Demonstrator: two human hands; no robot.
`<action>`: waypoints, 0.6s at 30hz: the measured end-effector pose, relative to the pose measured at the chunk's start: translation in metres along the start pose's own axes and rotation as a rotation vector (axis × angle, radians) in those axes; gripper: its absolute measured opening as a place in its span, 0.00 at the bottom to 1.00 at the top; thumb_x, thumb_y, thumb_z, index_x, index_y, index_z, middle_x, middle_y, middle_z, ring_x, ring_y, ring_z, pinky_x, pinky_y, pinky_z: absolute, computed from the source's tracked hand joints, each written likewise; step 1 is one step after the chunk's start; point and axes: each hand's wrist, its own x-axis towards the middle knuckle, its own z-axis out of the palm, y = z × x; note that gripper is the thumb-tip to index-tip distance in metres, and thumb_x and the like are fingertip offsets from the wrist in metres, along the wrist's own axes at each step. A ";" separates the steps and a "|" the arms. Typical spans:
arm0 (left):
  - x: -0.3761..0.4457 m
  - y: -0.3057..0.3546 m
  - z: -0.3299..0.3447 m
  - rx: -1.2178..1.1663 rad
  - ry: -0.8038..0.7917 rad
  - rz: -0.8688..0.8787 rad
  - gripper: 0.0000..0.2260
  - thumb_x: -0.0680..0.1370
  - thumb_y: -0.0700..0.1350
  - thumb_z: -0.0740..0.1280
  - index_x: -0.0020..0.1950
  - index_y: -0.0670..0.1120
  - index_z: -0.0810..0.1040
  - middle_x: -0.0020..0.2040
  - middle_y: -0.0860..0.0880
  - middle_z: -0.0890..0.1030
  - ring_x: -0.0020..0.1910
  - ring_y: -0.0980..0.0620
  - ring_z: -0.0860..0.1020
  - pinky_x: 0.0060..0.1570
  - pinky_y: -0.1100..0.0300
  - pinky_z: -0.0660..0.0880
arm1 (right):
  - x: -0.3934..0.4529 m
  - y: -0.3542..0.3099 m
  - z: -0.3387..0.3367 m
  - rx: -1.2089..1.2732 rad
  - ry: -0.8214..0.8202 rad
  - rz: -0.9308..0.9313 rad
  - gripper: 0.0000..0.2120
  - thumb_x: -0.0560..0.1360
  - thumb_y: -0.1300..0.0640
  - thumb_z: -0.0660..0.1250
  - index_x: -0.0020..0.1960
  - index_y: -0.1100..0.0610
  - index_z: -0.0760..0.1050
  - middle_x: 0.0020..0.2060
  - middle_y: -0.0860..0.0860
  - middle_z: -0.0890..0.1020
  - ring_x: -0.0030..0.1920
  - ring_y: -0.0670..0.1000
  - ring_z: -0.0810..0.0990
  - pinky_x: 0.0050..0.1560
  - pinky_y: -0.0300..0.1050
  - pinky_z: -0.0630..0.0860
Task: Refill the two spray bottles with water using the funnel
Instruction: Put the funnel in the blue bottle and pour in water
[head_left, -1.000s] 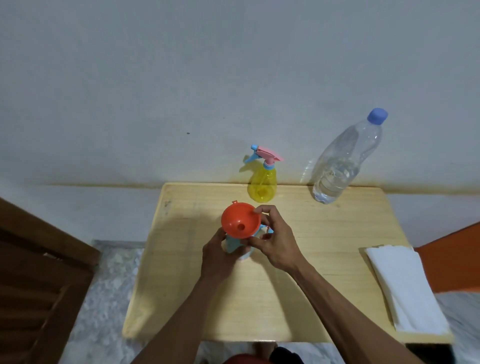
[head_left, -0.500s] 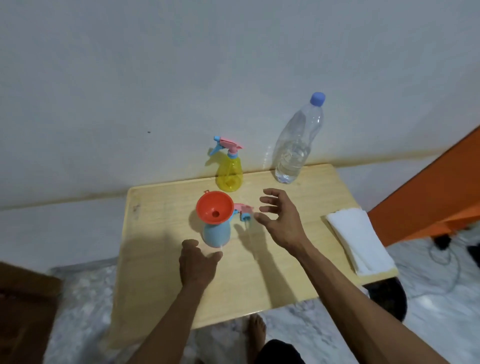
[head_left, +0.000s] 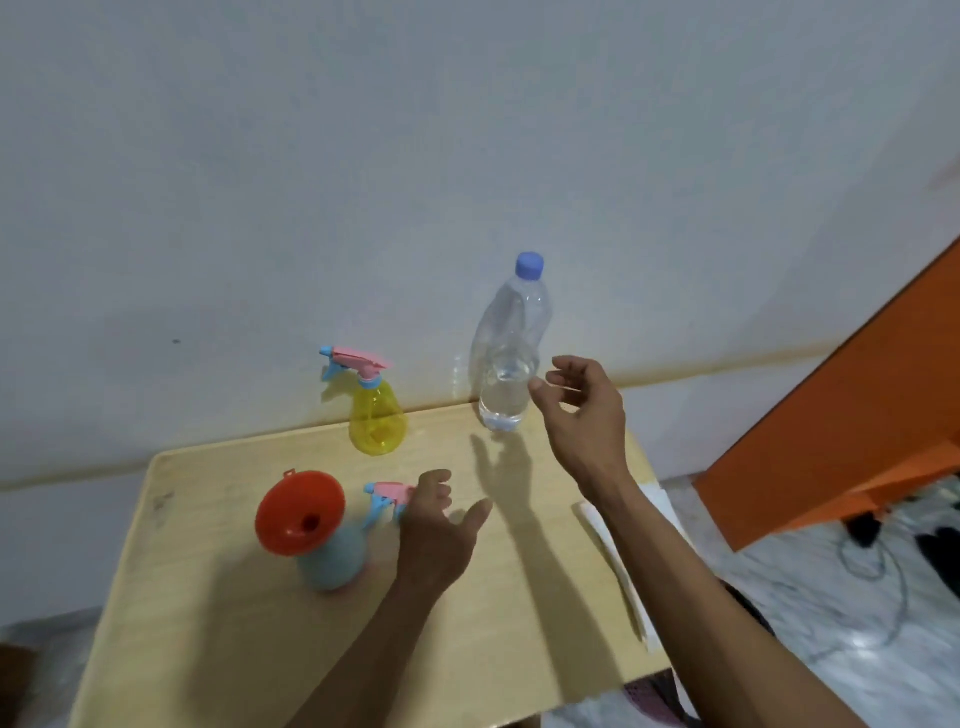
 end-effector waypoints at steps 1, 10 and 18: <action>0.012 0.014 0.012 -0.021 0.049 0.048 0.26 0.67 0.47 0.80 0.61 0.45 0.75 0.52 0.48 0.79 0.51 0.47 0.79 0.52 0.56 0.75 | 0.016 -0.004 -0.005 0.004 0.000 -0.031 0.14 0.75 0.52 0.75 0.59 0.49 0.76 0.50 0.44 0.83 0.46 0.36 0.81 0.45 0.30 0.74; 0.105 0.100 0.074 -0.104 0.217 0.236 0.37 0.73 0.63 0.66 0.77 0.50 0.58 0.74 0.50 0.66 0.70 0.57 0.66 0.66 0.61 0.63 | 0.129 -0.025 -0.003 -0.042 -0.183 -0.216 0.24 0.77 0.45 0.72 0.71 0.45 0.72 0.63 0.40 0.79 0.61 0.42 0.77 0.61 0.45 0.76; 0.148 0.088 0.112 -0.163 0.251 0.378 0.35 0.77 0.66 0.59 0.78 0.52 0.52 0.75 0.49 0.65 0.72 0.52 0.68 0.66 0.47 0.71 | 0.158 -0.007 0.018 -0.015 -0.314 -0.237 0.20 0.79 0.46 0.70 0.69 0.44 0.76 0.65 0.39 0.79 0.67 0.43 0.76 0.68 0.48 0.74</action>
